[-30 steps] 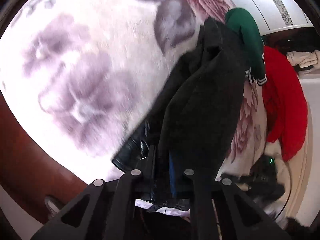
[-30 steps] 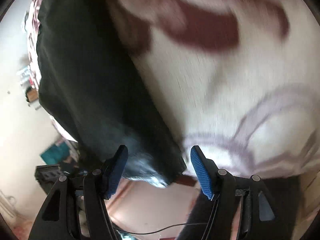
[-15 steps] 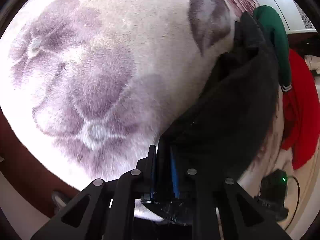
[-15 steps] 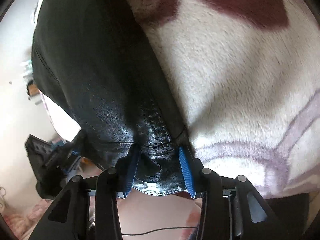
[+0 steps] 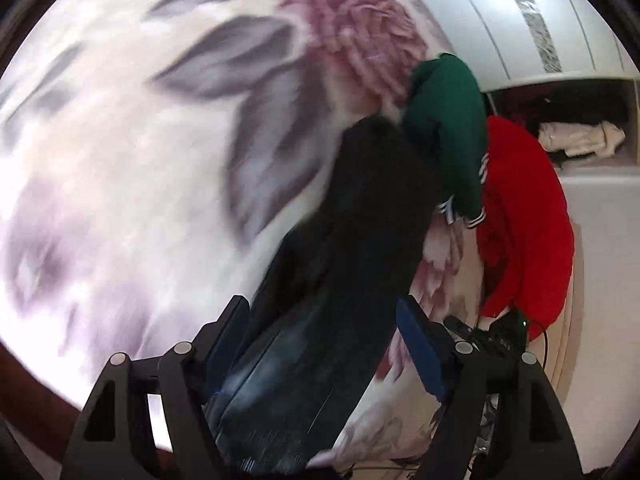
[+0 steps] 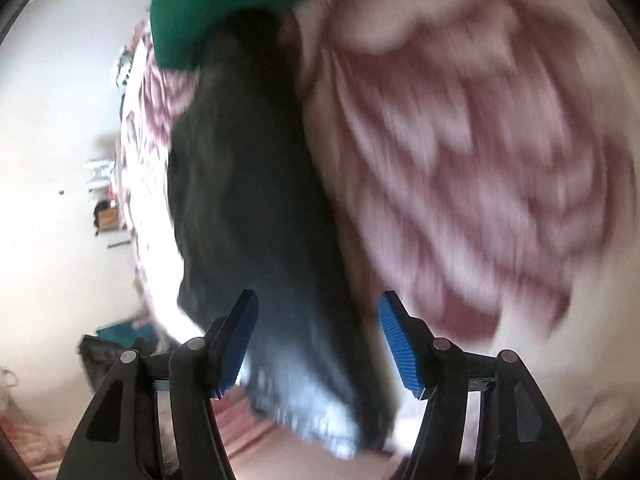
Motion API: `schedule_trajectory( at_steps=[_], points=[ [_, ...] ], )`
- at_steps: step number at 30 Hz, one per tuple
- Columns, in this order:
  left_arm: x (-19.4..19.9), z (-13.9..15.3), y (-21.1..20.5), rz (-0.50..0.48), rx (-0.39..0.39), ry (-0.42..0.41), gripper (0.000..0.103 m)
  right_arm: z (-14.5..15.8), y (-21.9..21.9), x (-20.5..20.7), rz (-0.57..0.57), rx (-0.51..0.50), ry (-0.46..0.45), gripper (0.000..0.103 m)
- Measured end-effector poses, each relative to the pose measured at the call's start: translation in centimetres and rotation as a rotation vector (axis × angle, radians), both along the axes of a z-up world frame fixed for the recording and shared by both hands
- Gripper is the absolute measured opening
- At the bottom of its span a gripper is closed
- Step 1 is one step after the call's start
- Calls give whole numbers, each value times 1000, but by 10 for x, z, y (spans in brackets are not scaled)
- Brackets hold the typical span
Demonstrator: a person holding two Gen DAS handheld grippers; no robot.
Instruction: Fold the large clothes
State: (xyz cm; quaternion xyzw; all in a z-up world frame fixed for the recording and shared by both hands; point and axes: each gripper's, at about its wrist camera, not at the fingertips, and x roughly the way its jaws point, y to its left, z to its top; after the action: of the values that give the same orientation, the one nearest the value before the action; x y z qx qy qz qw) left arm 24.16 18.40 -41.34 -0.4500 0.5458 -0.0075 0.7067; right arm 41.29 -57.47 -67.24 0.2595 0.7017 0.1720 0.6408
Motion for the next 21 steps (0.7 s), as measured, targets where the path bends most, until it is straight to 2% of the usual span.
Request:
schedule_trajectory(
  at_steps=[4, 10, 11, 12, 13, 14, 15, 17, 18, 19, 20, 21],
  points=[
    [84, -8, -7, -102, 33, -43, 74, -11, 9, 61, -4, 19, -56, 68],
    [182, -46, -22, -205, 78, -16, 73, -22, 52, 153, 29, 33, -157, 68],
    [196, -53, -25, -217, 104, -13, 73, -25, 58, 166, 31, 40, -171, 70],
    [202, -55, -25, -225, 125, -11, 72, -27, 66, 178, 34, 37, -183, 77],
    [211, -62, -26, -237, 144, -5, 56, -29, 75, 187, 40, 34, -190, 79],
    [218, -71, -27, -246, 163, 16, 23, -38, 85, 197, 54, 33, -177, 79],
    [221, -77, -26, -245, 164, 31, 11, -47, 91, 207, 64, 35, -149, 79],
    [224, -86, -22, -230, 152, 41, 10, -63, 108, 215, 81, 35, -85, 78],
    [225, -89, -21, -230, 148, 39, 10, -65, 111, 215, 75, 45, -91, 69],
    [224, -89, -20, -234, 144, 33, 10, -64, 112, 214, 78, 49, -106, 49],
    [224, -88, -20, -237, 139, 29, 10, -62, 112, 213, 75, 39, -111, 43],
    [226, -88, -20, -238, 134, 23, 10, -59, 107, 211, 44, 37, -116, 31]
  ],
)
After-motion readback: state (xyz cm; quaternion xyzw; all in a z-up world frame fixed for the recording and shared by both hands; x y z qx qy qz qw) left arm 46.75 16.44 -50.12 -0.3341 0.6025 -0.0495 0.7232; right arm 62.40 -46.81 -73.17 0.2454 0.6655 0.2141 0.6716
